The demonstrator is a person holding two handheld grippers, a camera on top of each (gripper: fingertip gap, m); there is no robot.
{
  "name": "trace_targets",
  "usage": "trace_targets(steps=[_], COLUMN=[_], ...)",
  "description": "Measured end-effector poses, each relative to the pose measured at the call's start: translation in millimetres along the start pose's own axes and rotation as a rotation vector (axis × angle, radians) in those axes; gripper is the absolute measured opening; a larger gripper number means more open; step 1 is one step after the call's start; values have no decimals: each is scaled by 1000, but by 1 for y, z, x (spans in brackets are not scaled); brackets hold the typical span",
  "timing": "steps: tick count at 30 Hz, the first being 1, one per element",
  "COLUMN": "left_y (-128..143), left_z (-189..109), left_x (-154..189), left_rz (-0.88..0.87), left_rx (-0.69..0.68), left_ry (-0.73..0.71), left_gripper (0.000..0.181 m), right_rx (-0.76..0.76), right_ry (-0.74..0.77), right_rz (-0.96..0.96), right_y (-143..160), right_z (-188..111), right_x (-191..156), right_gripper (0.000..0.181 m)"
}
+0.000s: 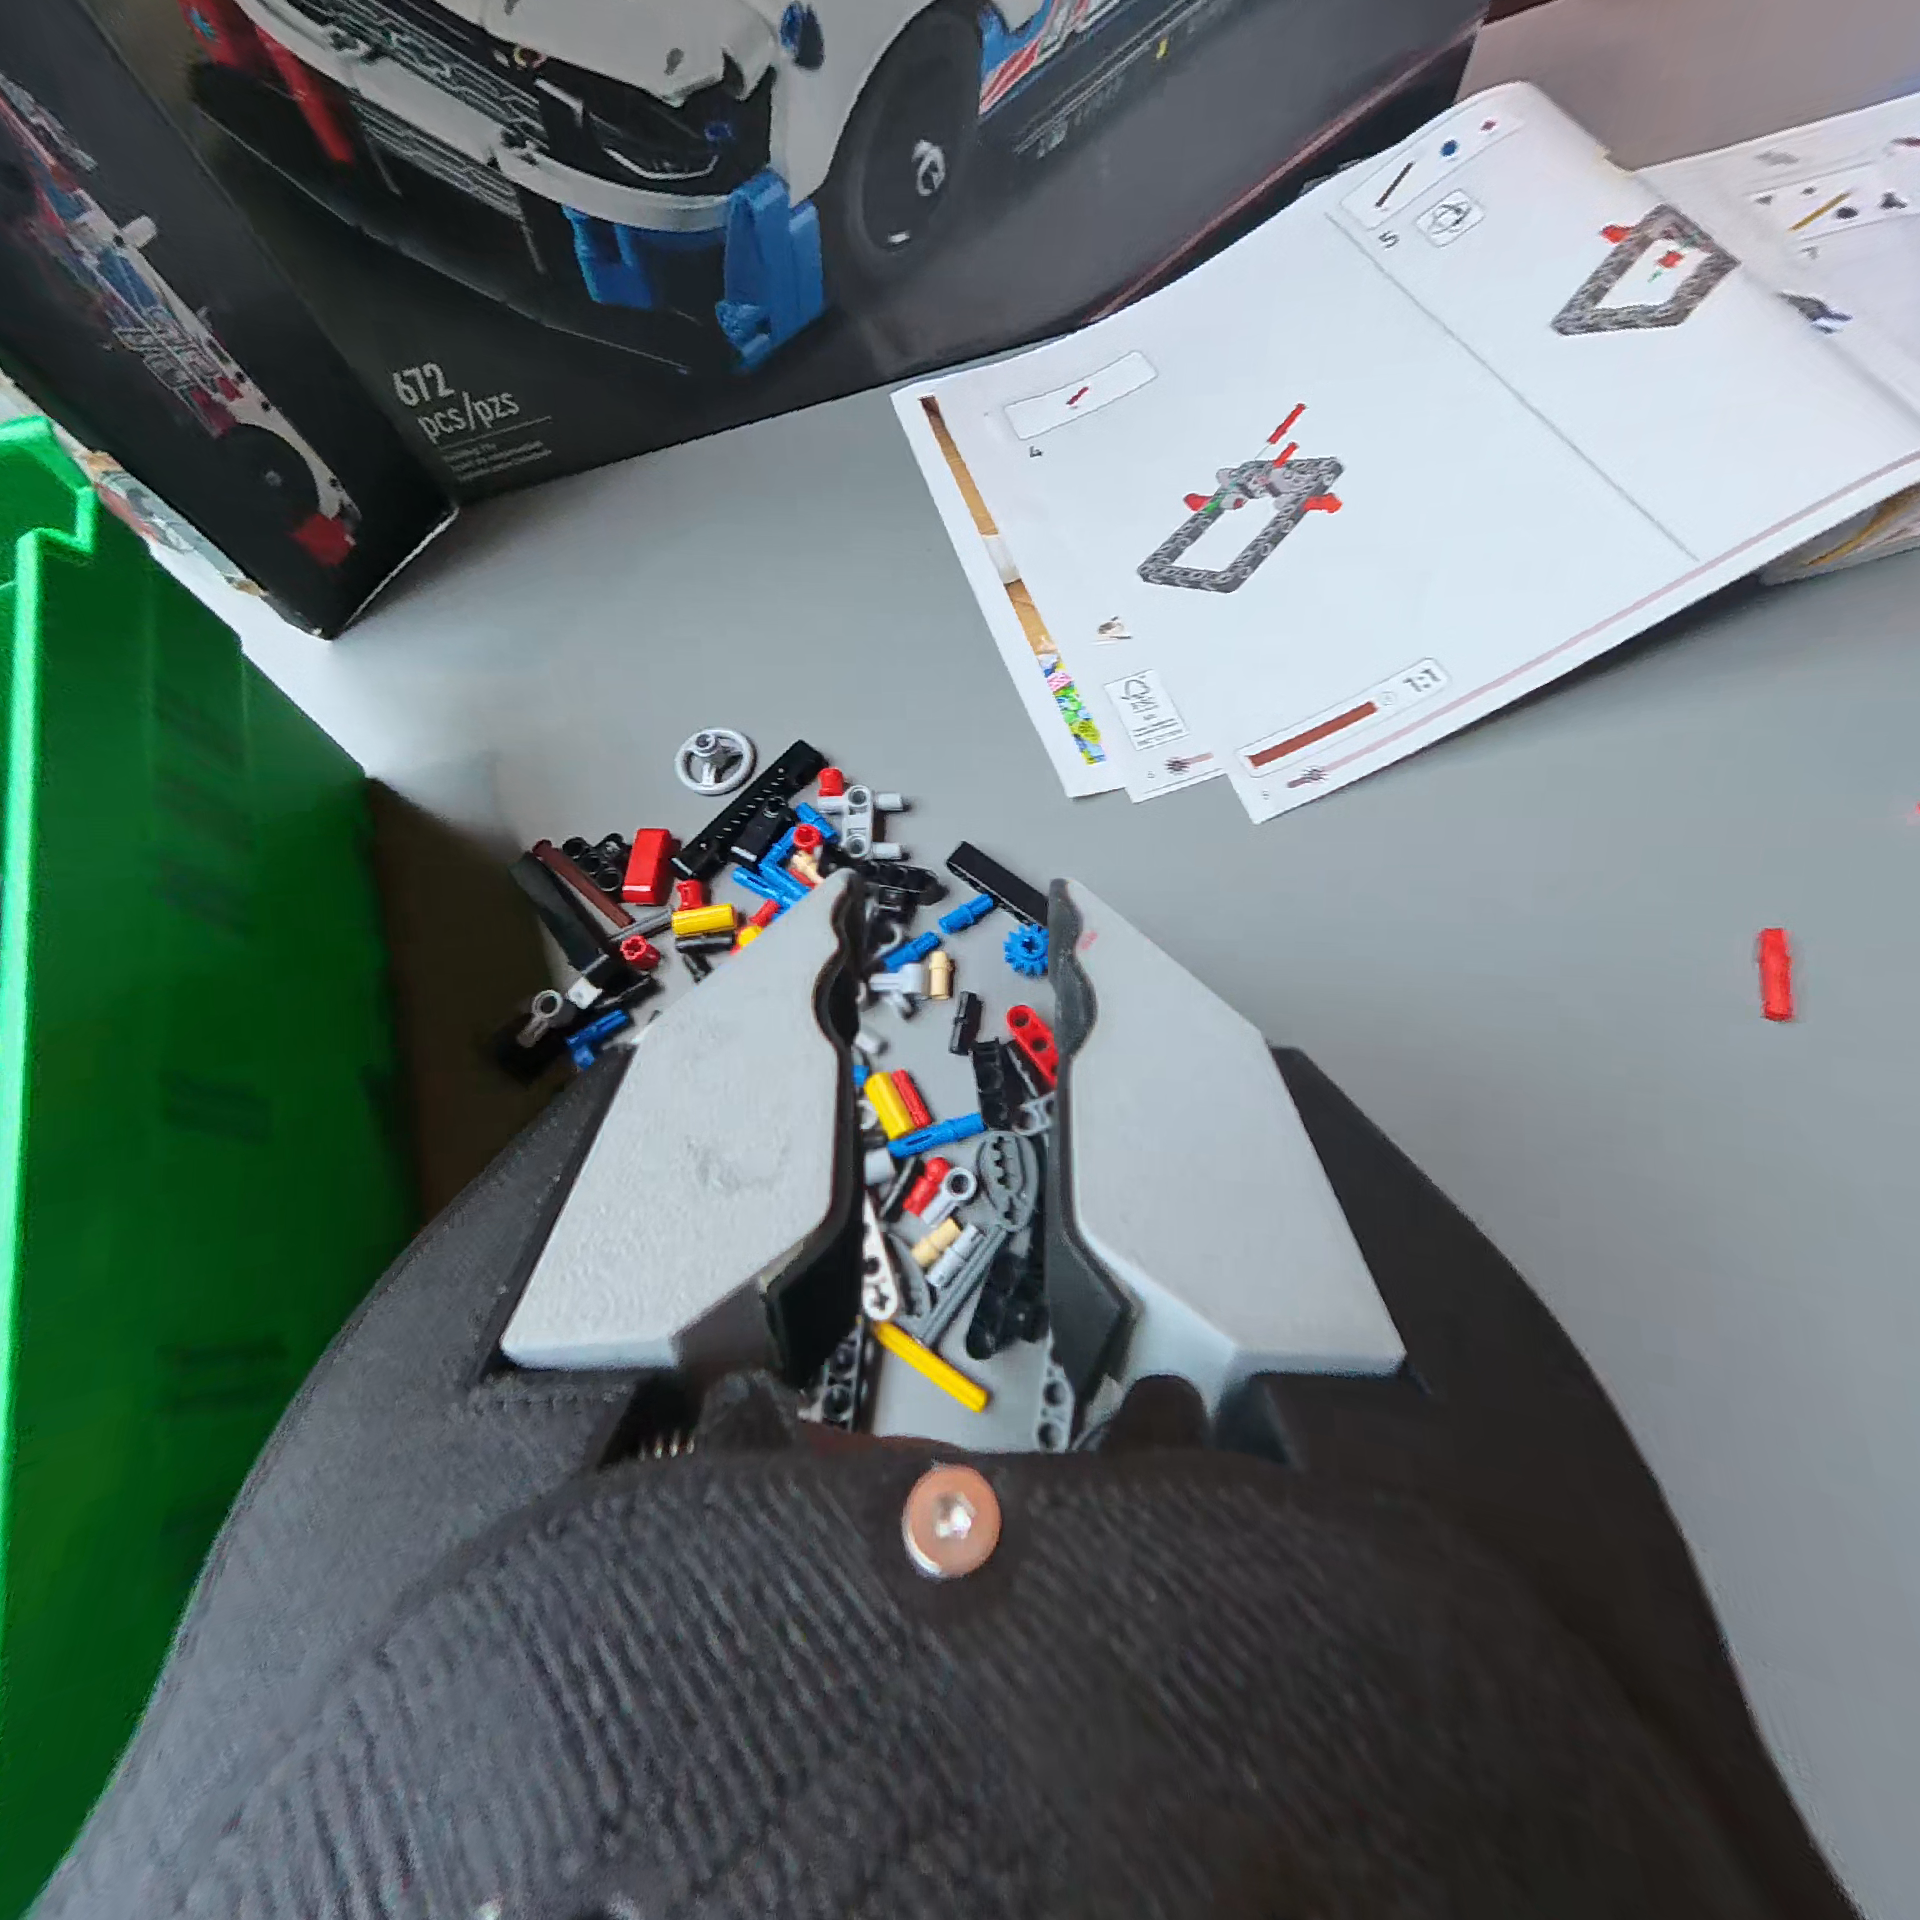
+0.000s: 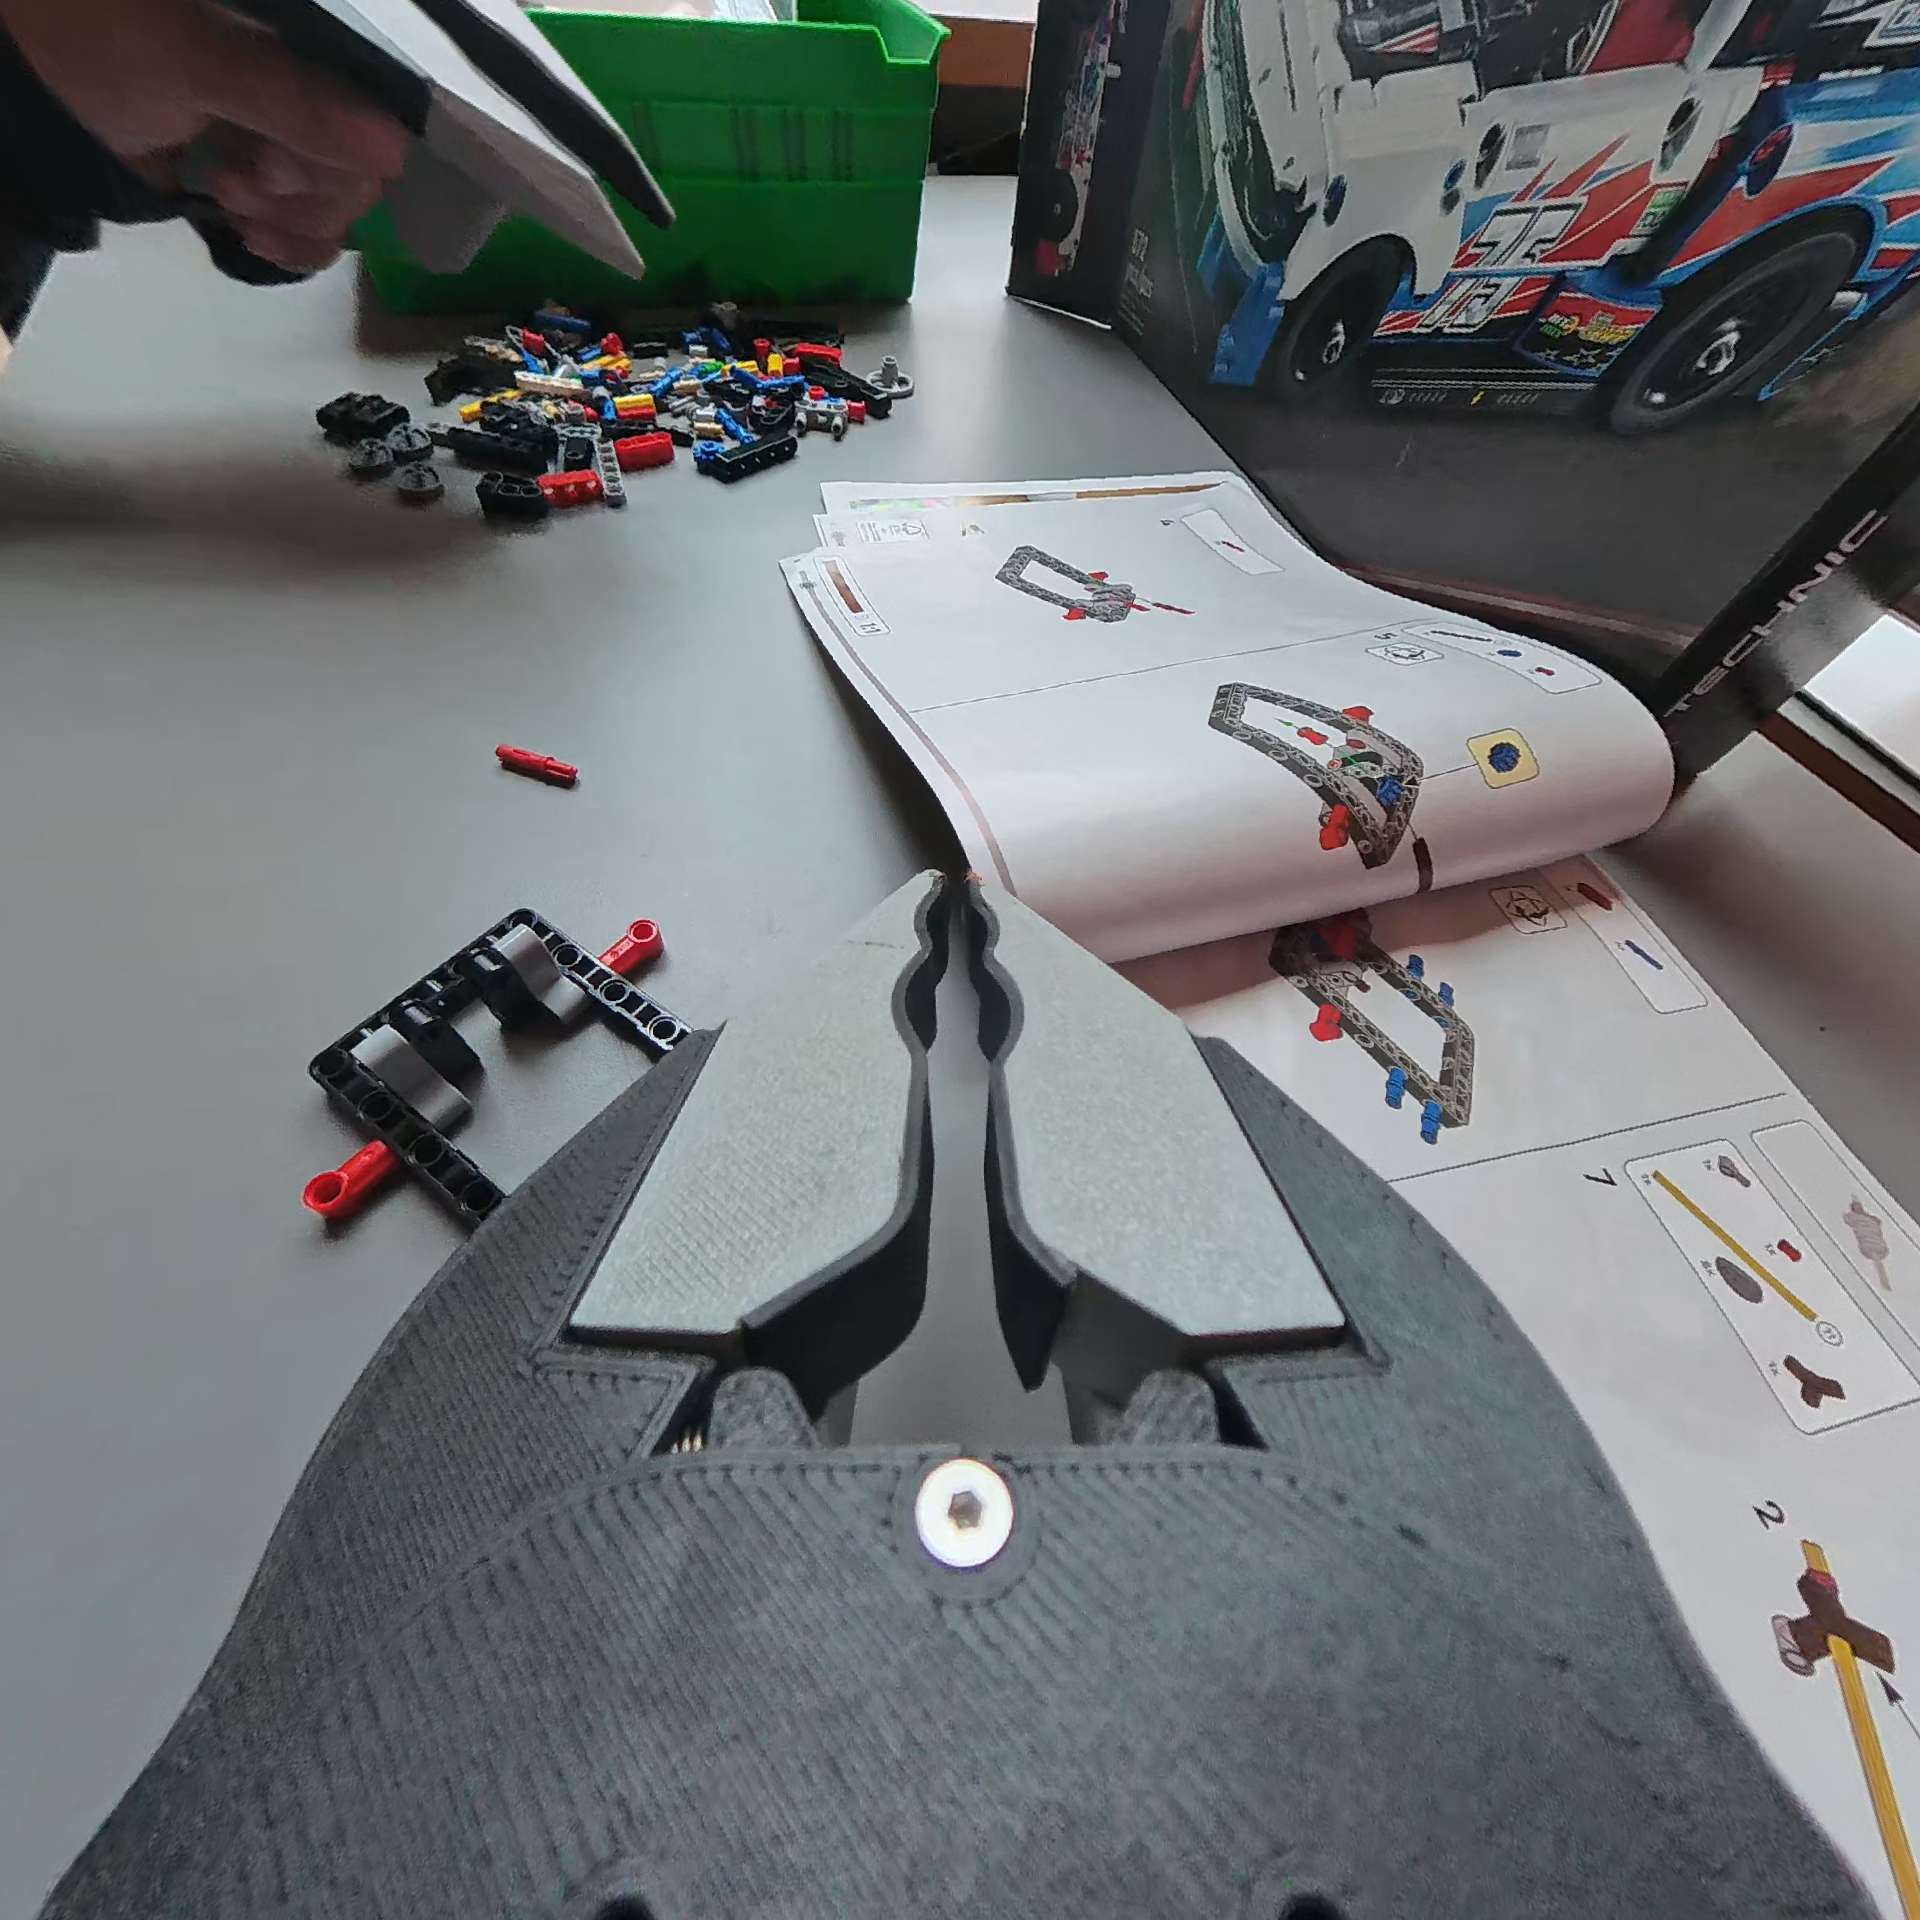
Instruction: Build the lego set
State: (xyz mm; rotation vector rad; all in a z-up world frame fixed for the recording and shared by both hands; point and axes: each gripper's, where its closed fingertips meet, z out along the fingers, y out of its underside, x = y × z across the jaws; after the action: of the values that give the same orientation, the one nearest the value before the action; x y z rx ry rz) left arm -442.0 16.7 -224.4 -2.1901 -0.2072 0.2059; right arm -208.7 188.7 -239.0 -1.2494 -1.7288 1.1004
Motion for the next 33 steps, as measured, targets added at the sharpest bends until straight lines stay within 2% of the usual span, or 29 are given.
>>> trace_targets(steps=[7, 13, 20, 26, 28, 30, 33], left_y=[9, 9, 11, 13, 18, 26, 22], left_z=[8, 11, -10, -12, -8, -8, -11], left_x=[-26, -26, -55, -56, -58, -72, -74], left_rz=[-27, -17, -97, -108, -101, -125, -157], left_rx=[-14, -8, -44, -60, -91, -135, -101], left_ry=[-52, -34, -112, -108, -138, -225, -217], left_gripper=[31, 30, 31, 17, 0, 0, 0], right_rx=[-7, -36, -40, -38, -33, -29, -26], right_ry=[-18, -28, -36, -46, -48, -48, -46], right_rz=[20, 3, -6, 11, 16, 17, 10], right_y=[1, 4, 5, 4, 4, 3, 3], right_z=[1, 4, 4, 4, 4, 3, 3], right_x=[0, -3, -5, -4, -3, -3, -4], right_gripper=[0, 0, 0, 0, 0, 0, 0])
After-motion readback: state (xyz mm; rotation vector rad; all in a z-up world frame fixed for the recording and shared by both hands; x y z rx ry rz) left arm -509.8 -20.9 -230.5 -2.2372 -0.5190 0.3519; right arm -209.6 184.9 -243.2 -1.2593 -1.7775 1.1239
